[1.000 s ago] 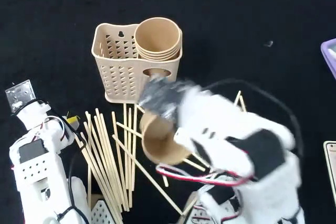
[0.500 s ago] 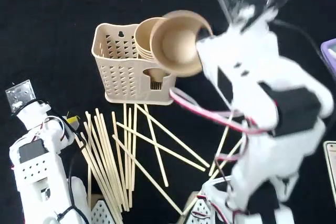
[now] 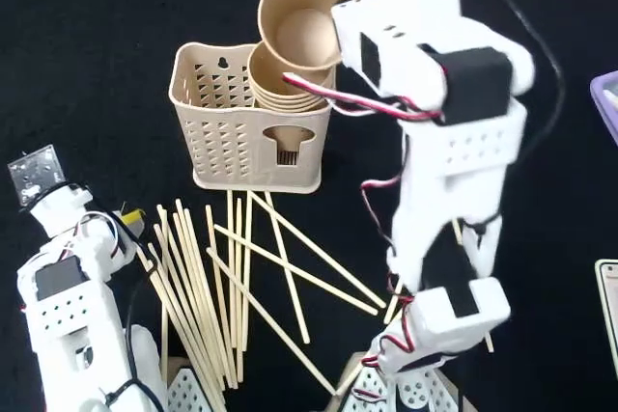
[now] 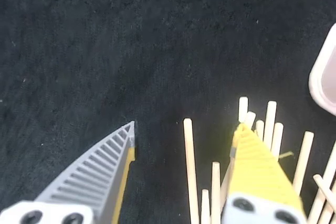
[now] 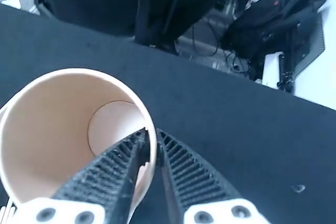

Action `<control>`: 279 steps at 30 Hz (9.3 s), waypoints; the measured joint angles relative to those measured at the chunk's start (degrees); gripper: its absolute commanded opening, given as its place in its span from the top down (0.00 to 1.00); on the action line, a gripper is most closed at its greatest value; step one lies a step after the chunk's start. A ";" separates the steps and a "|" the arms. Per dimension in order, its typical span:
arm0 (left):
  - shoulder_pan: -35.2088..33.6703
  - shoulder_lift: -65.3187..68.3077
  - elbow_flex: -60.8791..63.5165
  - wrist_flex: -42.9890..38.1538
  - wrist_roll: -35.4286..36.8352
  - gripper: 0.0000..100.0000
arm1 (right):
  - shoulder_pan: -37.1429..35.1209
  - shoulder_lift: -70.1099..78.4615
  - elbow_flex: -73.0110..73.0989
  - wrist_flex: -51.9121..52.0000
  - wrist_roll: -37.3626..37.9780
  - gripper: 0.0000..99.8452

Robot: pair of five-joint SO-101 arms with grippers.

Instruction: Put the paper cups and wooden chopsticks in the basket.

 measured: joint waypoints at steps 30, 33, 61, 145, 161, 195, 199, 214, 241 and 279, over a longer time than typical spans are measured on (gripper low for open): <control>0.00 0.00 0.97 -1.58 0.00 0.71 | -1.32 3.25 -1.23 3.34 0.00 0.99; 0.00 0.00 0.97 -1.58 0.00 0.71 | -1.23 3.25 -1.76 4.13 0.00 0.91; 0.00 0.00 2.37 -1.76 0.00 0.71 | 26.90 -8.09 28.75 4.13 3.43 0.82; 5.89 0.00 3.25 -1.76 0.09 0.71 | 23.82 -15.47 98.29 -33.14 -10.37 0.99; 5.89 0.00 3.25 -1.76 0.09 0.71 | 24.00 -15.21 98.29 -30.33 -4.66 0.87; 5.89 0.00 3.25 -1.76 0.00 0.71 | 18.73 -5.80 96.00 -33.85 -4.22 0.92; 5.89 0.00 3.25 -1.76 0.00 0.71 | 18.73 -5.80 96.00 -33.85 -4.22 0.83; 5.89 0.00 3.25 -1.76 0.00 0.71 | 13.27 -4.92 96.18 -34.11 -1.05 0.84; 5.89 0.00 3.25 -1.76 0.00 0.71 | 20.75 -1.58 94.77 -34.37 12.22 0.99; 5.80 0.00 3.25 -1.76 0.00 0.71 | 17.41 -1.93 95.91 -29.54 20.04 0.98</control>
